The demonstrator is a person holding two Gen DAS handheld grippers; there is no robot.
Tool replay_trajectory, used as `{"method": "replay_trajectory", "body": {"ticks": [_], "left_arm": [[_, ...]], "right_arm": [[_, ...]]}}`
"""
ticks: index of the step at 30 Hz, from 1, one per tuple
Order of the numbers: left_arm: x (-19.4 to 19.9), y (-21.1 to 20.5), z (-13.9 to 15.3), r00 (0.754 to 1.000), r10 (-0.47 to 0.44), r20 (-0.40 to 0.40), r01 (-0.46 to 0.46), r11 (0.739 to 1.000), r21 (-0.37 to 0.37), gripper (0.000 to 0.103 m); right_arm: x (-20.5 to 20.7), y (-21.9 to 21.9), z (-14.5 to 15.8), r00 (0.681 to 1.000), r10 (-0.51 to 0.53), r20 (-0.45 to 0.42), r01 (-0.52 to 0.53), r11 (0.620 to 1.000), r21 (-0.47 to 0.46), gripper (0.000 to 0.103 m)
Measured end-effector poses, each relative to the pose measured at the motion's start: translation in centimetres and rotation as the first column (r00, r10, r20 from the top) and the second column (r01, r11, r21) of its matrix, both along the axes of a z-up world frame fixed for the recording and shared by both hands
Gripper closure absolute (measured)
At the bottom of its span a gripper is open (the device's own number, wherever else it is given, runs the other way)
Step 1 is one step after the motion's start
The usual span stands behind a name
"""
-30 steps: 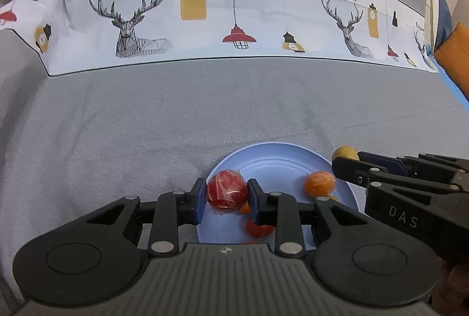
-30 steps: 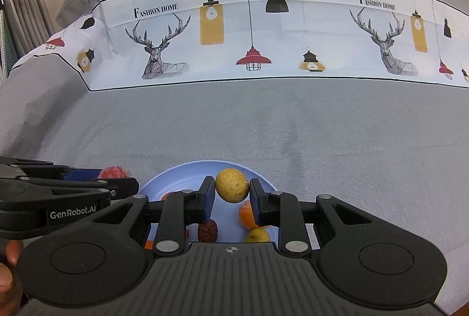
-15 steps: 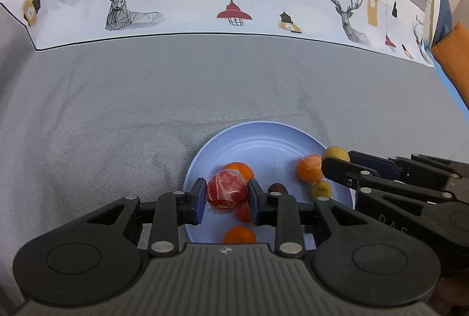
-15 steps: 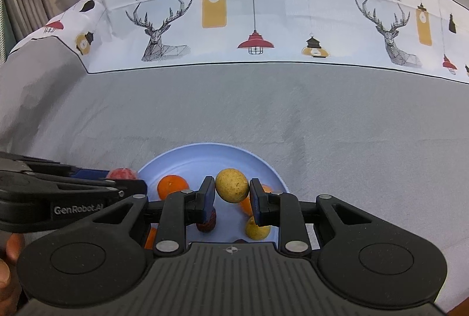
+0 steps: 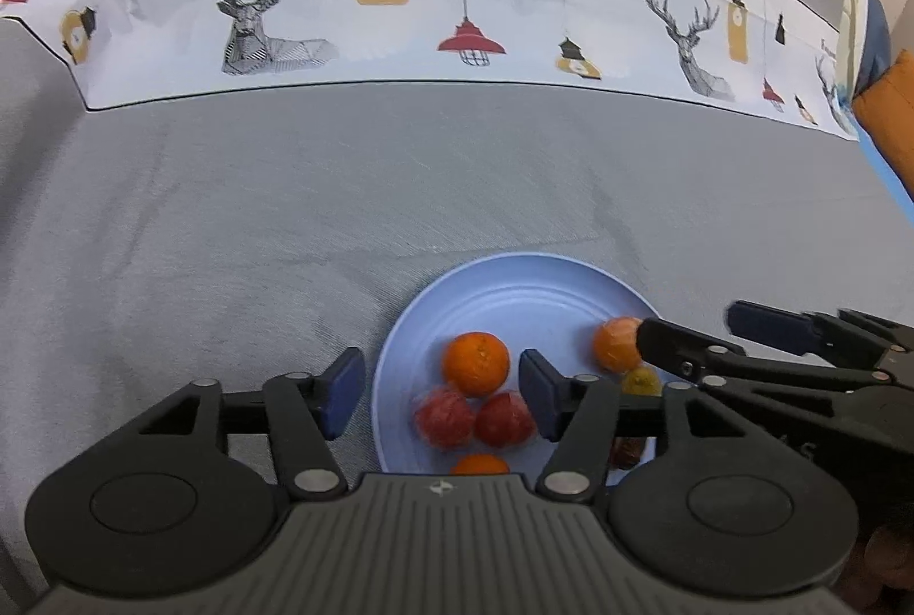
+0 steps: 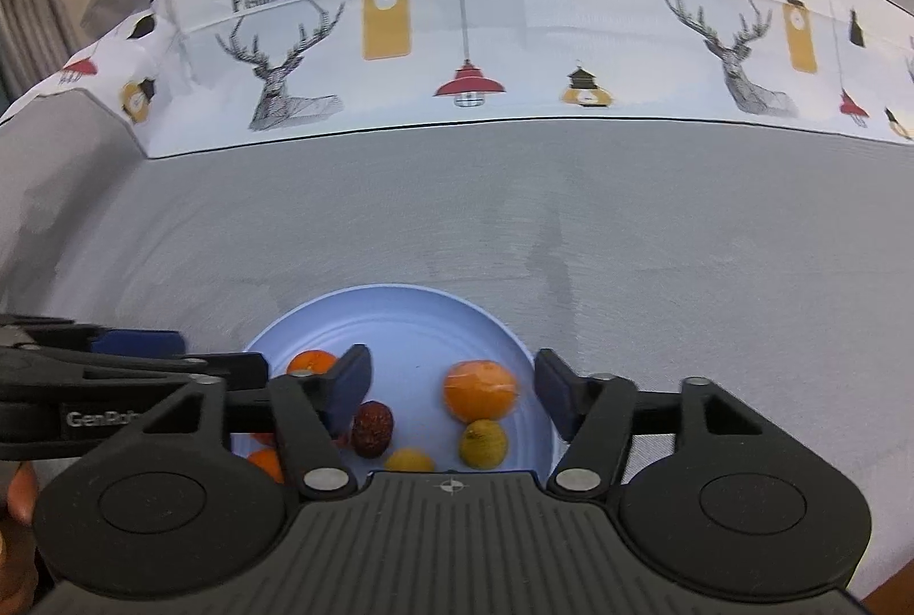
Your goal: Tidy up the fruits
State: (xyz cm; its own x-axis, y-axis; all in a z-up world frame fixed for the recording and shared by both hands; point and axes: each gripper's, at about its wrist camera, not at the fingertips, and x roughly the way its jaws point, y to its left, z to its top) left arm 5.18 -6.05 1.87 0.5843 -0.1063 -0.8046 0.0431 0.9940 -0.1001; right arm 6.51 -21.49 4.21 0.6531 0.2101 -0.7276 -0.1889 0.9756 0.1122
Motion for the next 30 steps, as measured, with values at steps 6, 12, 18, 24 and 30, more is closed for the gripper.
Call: {"method": "replay_trajectory", "body": {"ticks": [6,12,18,24,30], "left_arm": [[-1.2,-0.4,1.3,0.993,0.016,0.121,-0.029,0.994,0.105,0.02],[-2.8,-0.6,2.4,0.988,-0.003,0.157,-0.013,0.995,0.101,0.019],[-5.3,-1.2,2.7,0.993,-0.02,0.118,0.007,0.994,0.109,0.014],[-5.9,-1.7,1.6,0.998,-0.011,0.062,0.004,0.993,0.12,0.001],[-4.5,-1.6,0.3,1.0,0.005,0.018,-0.008,0.992,0.129,0.001]], "right_arm": [[-0.2,-0.4,0.4,0.998,-0.053,0.023,0.053,0.999,-0.003,0.018],[-1.3,-1.3,1.6,0.995,-0.074,0.06,0.073,0.997,0.012,0.008],[-4.0,-1.5,3.1,0.997,-0.046,0.068,0.048,0.998,-0.033,0.001],[-5.8,-2.5,2.9,0.996,-0.078,0.038,0.079,0.997,-0.024,0.001],[-4.3,-2.4,1.1,0.993,-0.117,-0.013,0.116,0.99,-0.077,0.001]]}}
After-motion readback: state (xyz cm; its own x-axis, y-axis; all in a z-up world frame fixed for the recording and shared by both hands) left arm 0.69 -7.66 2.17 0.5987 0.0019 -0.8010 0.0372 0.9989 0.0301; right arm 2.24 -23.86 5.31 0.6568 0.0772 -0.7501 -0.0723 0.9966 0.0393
